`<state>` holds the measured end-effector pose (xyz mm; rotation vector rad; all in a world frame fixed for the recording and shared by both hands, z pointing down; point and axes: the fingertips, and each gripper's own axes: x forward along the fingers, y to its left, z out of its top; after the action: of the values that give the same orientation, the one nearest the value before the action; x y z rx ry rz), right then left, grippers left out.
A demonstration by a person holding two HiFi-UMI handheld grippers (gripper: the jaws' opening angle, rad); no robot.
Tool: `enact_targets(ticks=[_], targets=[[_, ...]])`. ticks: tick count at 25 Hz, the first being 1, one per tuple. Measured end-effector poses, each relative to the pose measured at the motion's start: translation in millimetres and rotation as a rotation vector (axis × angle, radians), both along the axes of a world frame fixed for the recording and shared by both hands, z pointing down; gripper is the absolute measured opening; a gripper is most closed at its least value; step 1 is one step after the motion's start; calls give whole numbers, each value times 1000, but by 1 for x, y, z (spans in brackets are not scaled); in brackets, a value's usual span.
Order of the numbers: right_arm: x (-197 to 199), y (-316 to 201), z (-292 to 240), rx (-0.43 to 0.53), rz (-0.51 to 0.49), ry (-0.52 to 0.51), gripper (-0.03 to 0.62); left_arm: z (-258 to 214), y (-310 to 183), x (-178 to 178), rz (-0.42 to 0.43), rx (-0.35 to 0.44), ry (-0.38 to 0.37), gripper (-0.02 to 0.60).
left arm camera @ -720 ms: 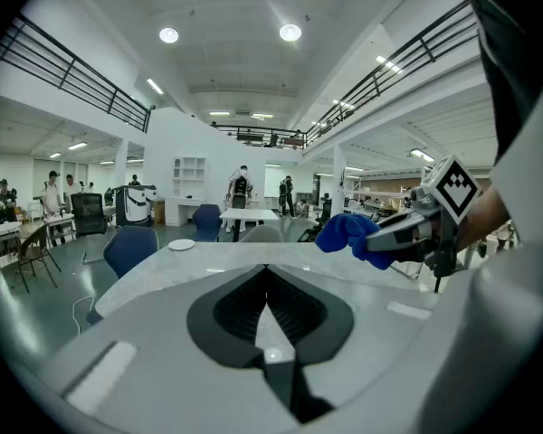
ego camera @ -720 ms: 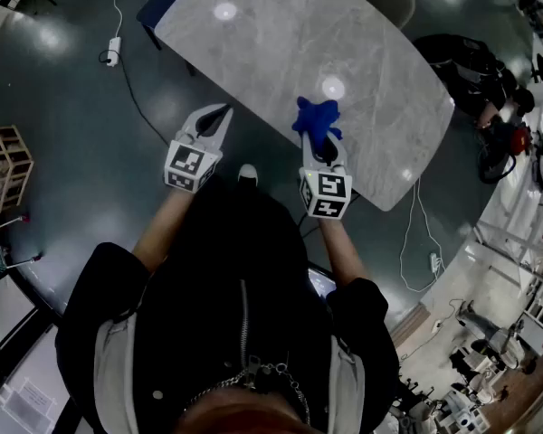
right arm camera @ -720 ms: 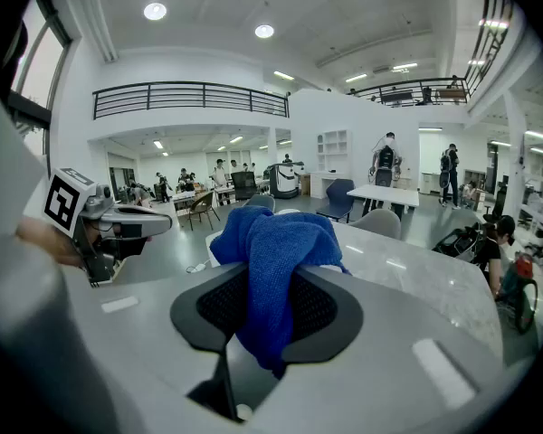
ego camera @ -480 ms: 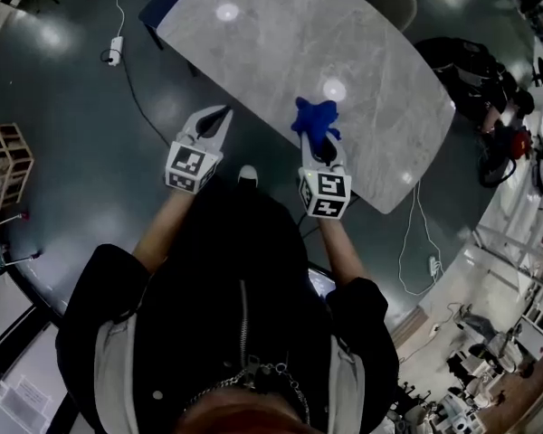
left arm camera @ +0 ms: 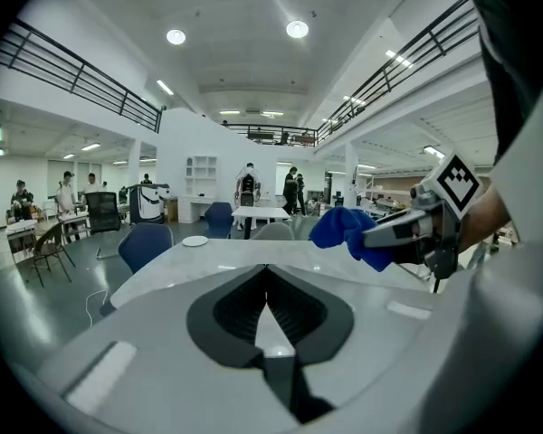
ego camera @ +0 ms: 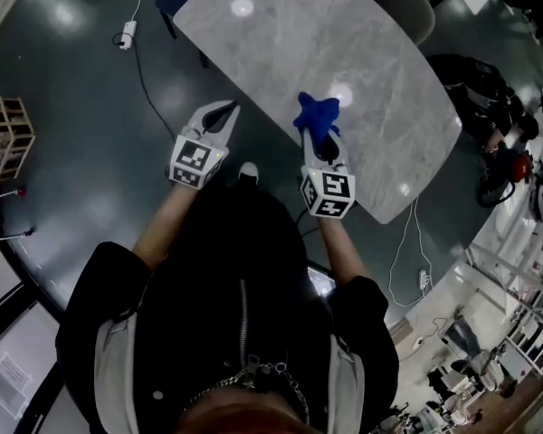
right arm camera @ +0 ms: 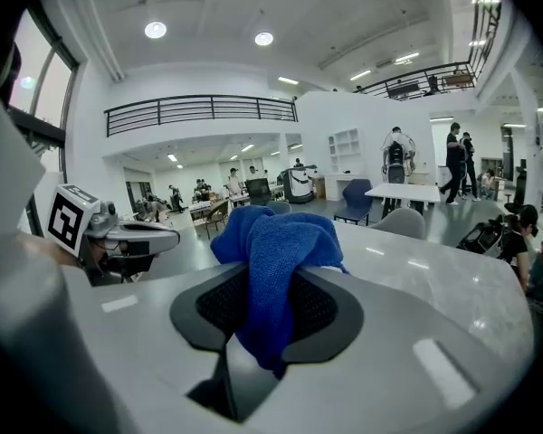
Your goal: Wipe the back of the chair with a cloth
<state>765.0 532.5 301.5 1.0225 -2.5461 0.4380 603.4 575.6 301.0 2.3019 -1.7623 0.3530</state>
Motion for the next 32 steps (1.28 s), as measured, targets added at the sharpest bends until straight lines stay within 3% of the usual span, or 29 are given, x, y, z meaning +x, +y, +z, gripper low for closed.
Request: enact_targets(ticks=[9,14,32], targets=[[-61,2,4,-30,-103,-14,107,8,6,-48,-72,2,27,8],[-115,-3,10,-46,-137,-14,108,15,7,-97,-107,-18,50,9],[-392,-37,-8,-39,-215,8,109,7,-27,-340,-97,-16,40,17]])
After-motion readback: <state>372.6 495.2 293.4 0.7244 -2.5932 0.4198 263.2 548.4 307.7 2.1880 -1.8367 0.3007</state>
